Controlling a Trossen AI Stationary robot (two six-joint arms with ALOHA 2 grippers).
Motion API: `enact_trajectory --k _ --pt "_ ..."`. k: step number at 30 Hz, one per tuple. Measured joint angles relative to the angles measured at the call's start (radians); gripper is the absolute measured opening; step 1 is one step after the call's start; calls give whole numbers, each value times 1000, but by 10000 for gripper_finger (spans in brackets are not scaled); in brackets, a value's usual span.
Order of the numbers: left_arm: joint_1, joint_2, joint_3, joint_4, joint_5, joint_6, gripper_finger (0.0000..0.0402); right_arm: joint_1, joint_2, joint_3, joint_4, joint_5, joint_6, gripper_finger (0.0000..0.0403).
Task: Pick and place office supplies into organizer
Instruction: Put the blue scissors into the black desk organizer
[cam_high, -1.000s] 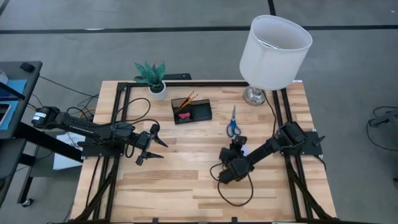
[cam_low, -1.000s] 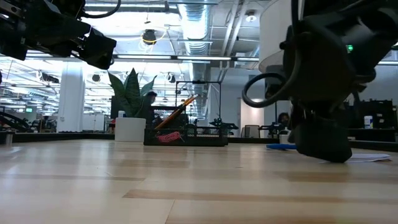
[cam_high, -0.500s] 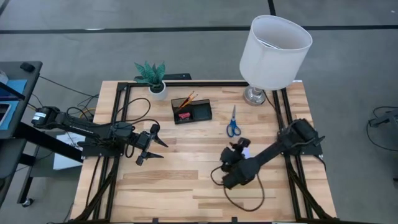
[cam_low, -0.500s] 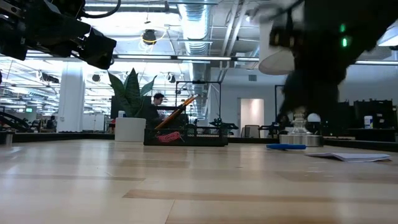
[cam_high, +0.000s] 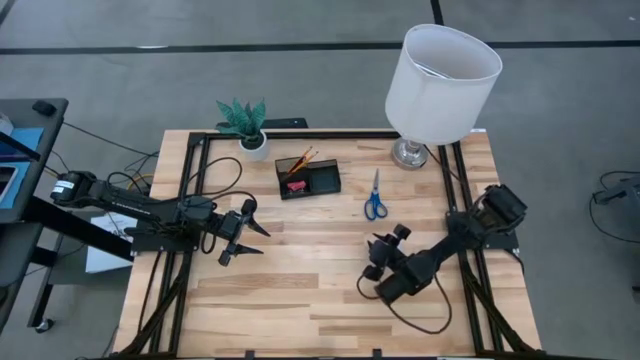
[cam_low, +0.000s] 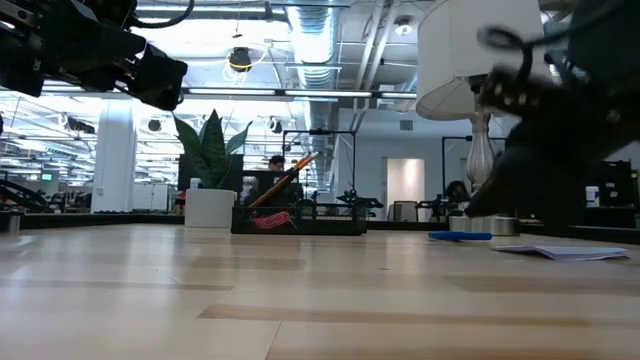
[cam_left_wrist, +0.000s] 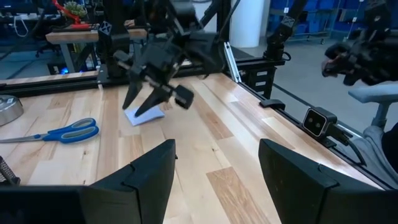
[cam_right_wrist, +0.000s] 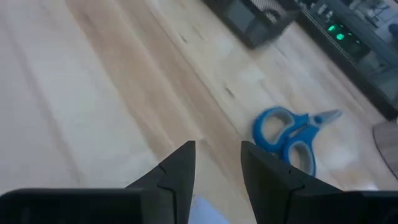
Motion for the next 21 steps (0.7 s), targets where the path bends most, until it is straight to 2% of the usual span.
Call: enact_trajectory --k 5,21 --pt "0 0 0 8 0 0 223 -33 24 -40 35 -8 -8 123" --pt "0 0 0 6 0 0 223 -142 24 -38 89 -51 -211 123"
